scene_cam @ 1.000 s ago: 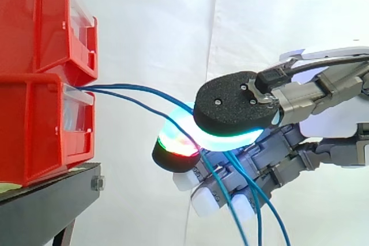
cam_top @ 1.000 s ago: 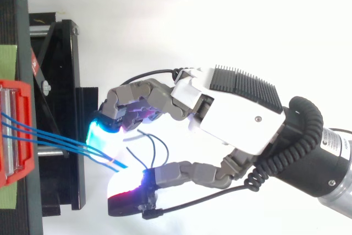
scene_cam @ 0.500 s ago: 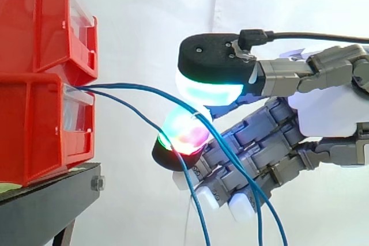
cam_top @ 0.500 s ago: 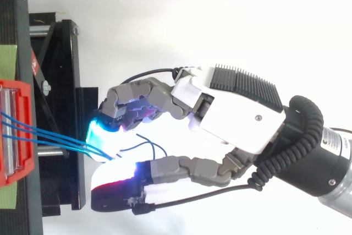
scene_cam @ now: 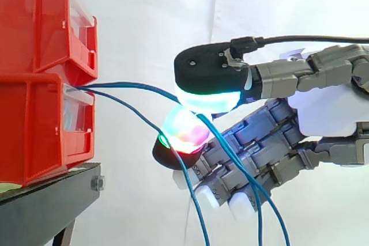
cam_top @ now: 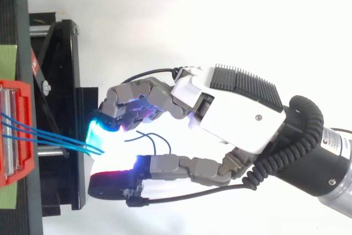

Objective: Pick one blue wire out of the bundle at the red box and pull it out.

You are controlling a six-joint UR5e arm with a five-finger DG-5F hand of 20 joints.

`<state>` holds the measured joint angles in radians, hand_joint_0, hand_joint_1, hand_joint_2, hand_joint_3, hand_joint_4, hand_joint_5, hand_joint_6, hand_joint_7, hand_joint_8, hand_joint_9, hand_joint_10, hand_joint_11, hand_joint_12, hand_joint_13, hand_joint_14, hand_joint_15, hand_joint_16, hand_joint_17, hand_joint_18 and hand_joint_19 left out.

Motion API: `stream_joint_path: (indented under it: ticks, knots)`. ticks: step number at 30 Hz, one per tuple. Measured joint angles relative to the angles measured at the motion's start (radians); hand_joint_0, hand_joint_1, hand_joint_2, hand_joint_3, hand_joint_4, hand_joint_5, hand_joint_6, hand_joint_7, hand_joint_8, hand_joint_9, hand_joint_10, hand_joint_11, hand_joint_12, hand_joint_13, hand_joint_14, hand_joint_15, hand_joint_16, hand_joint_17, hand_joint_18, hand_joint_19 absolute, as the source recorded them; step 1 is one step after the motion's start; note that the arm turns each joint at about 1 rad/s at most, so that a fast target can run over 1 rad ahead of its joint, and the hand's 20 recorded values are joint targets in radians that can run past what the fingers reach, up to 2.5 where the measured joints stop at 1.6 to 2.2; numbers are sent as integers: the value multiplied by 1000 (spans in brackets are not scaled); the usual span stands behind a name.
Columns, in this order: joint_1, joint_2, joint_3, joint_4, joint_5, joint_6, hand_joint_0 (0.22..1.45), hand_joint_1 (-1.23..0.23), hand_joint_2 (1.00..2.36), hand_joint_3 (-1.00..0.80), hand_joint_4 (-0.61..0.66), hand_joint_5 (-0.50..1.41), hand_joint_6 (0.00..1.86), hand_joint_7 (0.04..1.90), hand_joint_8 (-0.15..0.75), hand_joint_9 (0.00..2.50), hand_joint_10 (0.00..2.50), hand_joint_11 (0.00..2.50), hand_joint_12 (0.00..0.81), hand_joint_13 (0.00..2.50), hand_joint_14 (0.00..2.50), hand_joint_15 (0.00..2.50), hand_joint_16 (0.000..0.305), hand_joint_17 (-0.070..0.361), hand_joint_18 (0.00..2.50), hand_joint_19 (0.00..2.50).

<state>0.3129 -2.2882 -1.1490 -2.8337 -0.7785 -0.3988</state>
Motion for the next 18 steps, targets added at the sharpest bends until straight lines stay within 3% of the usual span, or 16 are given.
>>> stream_joint_path:
  ticks: [3,13,18]
  knots:
    - [0,0,0,0,1,0,661,-860,1016,-273,309,-198,868,897,391,800,15,623,449,844,13,417,61,136,832,517]
    - [1,0,0,0,1,0,713,-892,1010,-368,304,-194,857,923,390,814,15,623,444,851,14,413,60,135,854,504]
    - [2,0,0,1,1,0,615,-791,1010,-361,384,-178,823,1011,387,832,14,564,446,849,14,421,60,136,840,531]
